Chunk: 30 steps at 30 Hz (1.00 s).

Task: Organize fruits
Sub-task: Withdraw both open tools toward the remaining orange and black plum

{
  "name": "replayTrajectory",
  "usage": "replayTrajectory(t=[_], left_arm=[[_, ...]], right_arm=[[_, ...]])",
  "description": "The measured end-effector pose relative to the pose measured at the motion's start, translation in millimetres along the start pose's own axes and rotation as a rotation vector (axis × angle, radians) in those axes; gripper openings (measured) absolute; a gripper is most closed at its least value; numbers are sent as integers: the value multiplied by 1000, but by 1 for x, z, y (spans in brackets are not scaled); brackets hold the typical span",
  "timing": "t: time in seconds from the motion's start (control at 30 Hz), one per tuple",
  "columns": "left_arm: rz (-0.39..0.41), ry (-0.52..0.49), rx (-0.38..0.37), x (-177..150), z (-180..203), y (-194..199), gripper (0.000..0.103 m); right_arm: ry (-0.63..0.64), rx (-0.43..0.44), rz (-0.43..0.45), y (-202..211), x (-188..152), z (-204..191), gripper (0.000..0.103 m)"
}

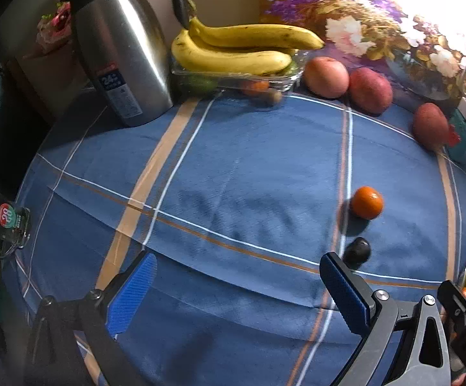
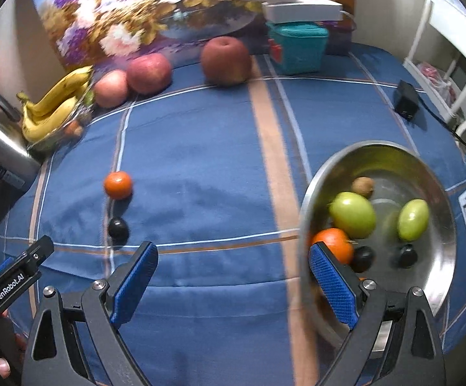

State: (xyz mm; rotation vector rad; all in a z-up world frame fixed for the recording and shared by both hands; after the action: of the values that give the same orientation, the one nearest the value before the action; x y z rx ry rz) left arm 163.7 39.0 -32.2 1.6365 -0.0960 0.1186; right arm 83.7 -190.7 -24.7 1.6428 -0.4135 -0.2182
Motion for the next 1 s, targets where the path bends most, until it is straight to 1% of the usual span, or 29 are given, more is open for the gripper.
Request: replayTrajectory(t=[0.13, 0.33, 0.53, 0.73, 1.0], left_arm=[[-31, 21, -6, 4, -10, -12, 103], [-56, 31, 24, 9, -18, -27, 103], [-82, 38, 41, 17, -25, -42, 103], [-97, 35, 27, 26, -26, -49, 103], [-105, 34, 20, 39, -33, -60, 103]], right_arm=[[29, 16, -9, -9, 0, -19, 95], [75, 18, -4, -19, -1, -43, 95], [102, -7, -10, -28, 1, -59, 95], [120, -39, -21, -40, 7, -70, 95], [145, -58, -27, -48, 16, -85, 95]])
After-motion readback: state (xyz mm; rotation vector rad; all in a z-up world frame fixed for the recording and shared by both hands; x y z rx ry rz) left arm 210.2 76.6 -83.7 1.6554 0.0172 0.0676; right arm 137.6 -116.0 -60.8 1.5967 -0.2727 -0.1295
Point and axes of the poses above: each gripper's, at about its wrist camera, not at the fingertips, and y roughly against the way its jaws point, z to its right, x to its top, the point moved 3 cm from there along -y, roughly the way its jaws point, and after that the axes turned 15 degrees about -z, right-handed, at the moved point
